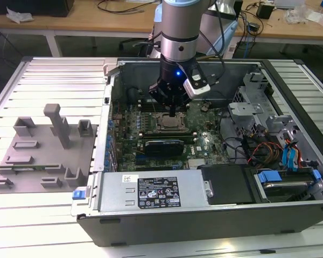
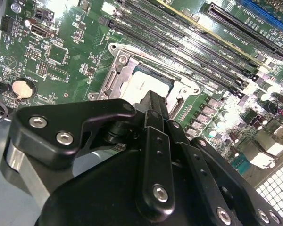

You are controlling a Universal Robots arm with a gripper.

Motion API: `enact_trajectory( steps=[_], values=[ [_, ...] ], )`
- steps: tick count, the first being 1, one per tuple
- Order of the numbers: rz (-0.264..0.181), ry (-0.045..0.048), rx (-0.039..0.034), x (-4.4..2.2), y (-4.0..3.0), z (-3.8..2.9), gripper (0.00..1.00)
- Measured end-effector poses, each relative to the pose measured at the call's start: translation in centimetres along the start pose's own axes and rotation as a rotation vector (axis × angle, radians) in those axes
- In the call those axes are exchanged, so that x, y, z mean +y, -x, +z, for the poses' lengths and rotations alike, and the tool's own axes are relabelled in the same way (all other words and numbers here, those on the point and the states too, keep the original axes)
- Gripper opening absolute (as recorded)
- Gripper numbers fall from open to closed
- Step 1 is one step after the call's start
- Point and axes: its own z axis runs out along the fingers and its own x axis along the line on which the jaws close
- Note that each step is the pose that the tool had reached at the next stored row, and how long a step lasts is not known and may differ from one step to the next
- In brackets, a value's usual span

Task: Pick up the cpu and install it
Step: 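Install the first cpu locking lever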

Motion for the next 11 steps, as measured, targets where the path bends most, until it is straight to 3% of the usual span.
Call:
enact_trajectory(
  steps=[3, 7, 11],
  values=[
    [0.000, 0.0001, -0.0001, -0.01, 0.00, -0.21, 0.11],
    [0.000, 0.0001, -0.0001, -0.06, 0.03, -1.47, 0.11],
    [0.000, 0.0001, -0.0001, -0.09, 0.05, -2.32, 0.11]
  ],
)
